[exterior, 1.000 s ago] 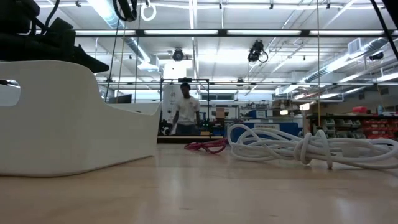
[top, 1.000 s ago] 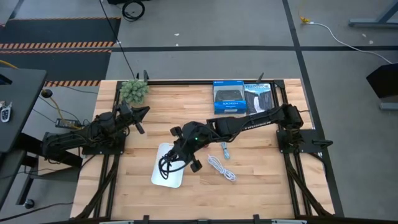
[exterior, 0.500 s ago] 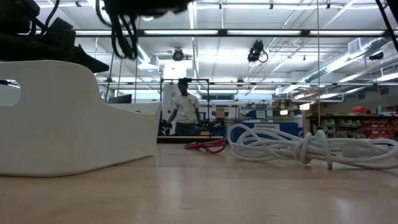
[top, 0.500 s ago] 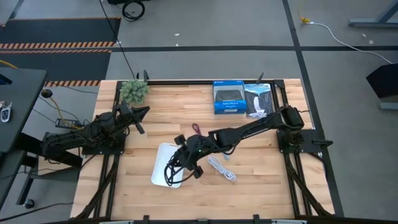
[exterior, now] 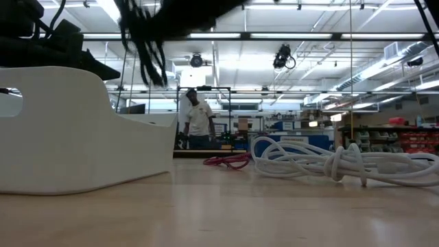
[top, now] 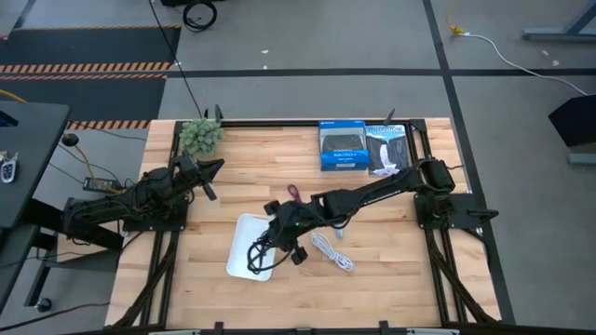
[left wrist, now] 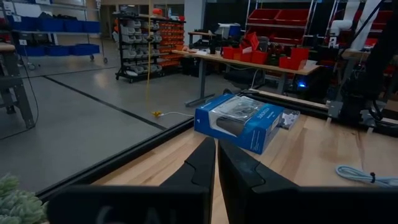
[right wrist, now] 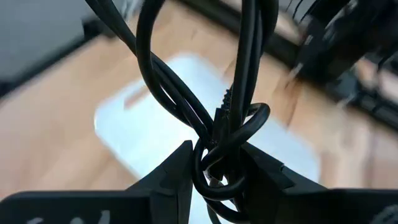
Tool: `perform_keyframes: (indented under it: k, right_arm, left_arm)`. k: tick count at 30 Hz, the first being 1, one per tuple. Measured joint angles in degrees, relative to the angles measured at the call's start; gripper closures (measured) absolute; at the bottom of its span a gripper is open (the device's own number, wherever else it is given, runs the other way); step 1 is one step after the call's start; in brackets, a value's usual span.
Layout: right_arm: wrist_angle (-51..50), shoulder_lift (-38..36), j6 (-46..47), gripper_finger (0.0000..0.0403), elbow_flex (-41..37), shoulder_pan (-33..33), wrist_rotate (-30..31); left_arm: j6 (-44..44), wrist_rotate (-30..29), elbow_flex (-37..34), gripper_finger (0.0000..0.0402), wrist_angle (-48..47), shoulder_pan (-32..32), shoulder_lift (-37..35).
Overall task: Pick and place USB-C Cables
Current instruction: Put the black HDMI cable into the white bin
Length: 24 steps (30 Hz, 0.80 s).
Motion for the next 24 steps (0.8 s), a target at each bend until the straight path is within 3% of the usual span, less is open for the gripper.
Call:
perform_keyframes:
  k: [14,24]
  right_arm:
    - [2.9,1.6,0.9,0.029,15.9,1.9,-0.3]
    - [-12.0,18.5,0.9,0.029,43.1,2.0,-2.1]
  left_arm:
    - [0.0,0.0,0.0,0.0377,0.0,0.0,0.0]
    - [0.0,0.0,0.0,0.0377,0.3,0.0,0.4]
